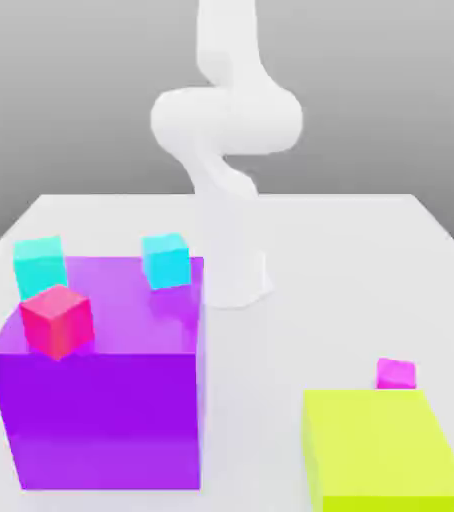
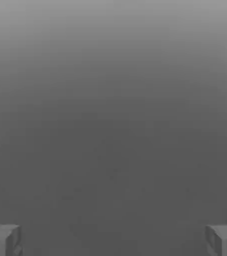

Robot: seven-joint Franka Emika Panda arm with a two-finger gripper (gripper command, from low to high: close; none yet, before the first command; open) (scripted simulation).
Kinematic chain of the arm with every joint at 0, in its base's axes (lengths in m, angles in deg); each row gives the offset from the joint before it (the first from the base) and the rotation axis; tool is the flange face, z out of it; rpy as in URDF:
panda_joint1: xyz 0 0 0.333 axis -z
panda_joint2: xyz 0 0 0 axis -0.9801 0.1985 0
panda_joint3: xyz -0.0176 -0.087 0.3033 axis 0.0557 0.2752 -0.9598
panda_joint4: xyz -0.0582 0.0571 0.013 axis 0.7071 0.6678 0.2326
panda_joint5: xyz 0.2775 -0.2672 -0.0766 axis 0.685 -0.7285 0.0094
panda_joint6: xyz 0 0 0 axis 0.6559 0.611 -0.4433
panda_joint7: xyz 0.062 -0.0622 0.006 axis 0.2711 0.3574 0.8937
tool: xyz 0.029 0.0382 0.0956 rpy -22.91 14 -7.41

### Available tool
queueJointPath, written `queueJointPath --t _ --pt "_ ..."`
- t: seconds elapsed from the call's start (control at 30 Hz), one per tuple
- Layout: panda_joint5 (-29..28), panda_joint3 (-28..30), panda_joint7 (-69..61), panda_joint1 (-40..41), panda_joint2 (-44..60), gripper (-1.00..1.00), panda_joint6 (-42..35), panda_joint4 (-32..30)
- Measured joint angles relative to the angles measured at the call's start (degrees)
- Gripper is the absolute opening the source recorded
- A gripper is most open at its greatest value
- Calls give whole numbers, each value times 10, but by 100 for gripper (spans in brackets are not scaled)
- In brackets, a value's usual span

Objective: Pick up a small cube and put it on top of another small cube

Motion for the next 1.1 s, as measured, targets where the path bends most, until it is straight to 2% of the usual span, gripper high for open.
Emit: queueJointPath --t 0.2,0.37,0.5,0.63,0.73,0.9,0.93,1.1 --pt "43 -73 106 -26 127 0 76 -67" --pt "56 -144 207 -45 228 0 138 -121" --pt "38 -197 308 -61 311 0 189 -164" --pt "-24 -234 439 -83 400 0 240 -208" --pt "-104 -208 540 -121 468 0 280 -224" --pt "-220 -93 634 -213 573 0 358 -205" --pt "-230 -77 642 -227 586 -100 368 -202" --pt "-230 -77 642 -227 586 -100 370 -202"
